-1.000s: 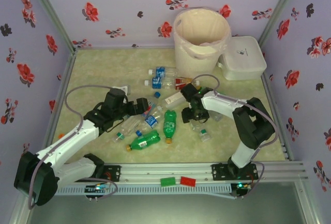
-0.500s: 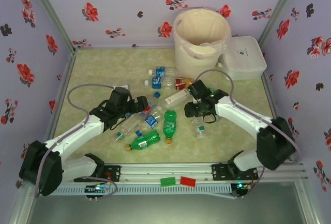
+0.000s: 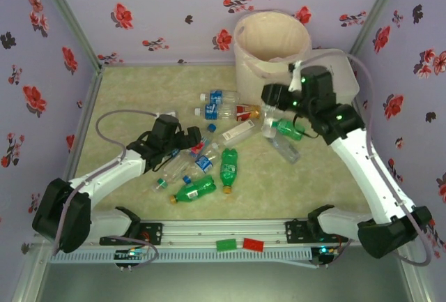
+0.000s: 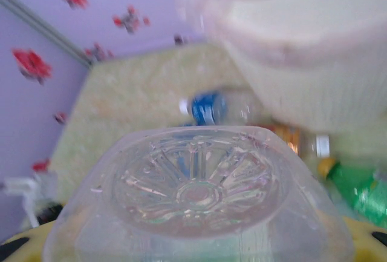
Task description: Put the plastic bottles in the bin
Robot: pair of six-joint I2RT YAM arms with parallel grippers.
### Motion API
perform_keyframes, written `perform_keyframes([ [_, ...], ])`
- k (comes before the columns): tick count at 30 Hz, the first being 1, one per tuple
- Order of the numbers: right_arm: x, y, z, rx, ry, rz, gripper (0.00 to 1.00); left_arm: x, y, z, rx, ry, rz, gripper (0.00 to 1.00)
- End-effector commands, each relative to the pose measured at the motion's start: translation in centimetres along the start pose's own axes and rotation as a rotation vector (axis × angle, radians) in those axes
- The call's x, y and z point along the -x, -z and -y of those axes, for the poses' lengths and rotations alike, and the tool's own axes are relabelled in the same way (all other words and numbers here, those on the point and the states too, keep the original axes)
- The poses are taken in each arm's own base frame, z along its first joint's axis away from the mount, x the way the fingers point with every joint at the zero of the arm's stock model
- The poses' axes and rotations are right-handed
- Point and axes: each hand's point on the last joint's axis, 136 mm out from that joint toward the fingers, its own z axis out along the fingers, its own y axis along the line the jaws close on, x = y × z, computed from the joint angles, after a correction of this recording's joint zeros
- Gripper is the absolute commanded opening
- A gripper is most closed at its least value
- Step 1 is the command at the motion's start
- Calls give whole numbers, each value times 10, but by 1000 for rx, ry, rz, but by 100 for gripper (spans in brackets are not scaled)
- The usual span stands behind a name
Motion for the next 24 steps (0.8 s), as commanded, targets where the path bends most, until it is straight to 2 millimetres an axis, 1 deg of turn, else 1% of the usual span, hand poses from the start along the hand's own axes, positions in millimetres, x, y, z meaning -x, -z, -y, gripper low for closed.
perform_keyframes([
  [1, 53, 13, -20, 94, -10, 101, 46, 0, 7, 3, -33, -35, 9, 100],
  [4, 97, 21, -23, 99, -9, 187, 46, -5, 12, 1, -39, -45, 7, 100],
  [6, 125, 22, -21, 87, -17, 254, 46, -6, 14, -1, -42, -47, 12, 100],
  [10, 175, 13, -8, 62, -60, 393, 47, -7, 17, -1, -49, -44, 11, 100],
  [12, 194, 7, 0, 36, -82, 452, 48, -9, 19, -2, -52, -38, 11, 100],
  [16, 223, -16, 9, 28, -97, 501, 46, -15, 21, -6, -49, -38, -1, 100],
  [19, 239, -39, 12, 29, -93, 509, 45, -19, 25, -9, -46, -33, -5, 100],
  [21, 245, -57, 19, 16, -90, 507, 45, -21, 27, -11, -45, -29, -2, 100],
  [24, 249, -86, 34, -30, -83, 500, 45, -22, 29, -14, -42, -21, -1, 100],
])
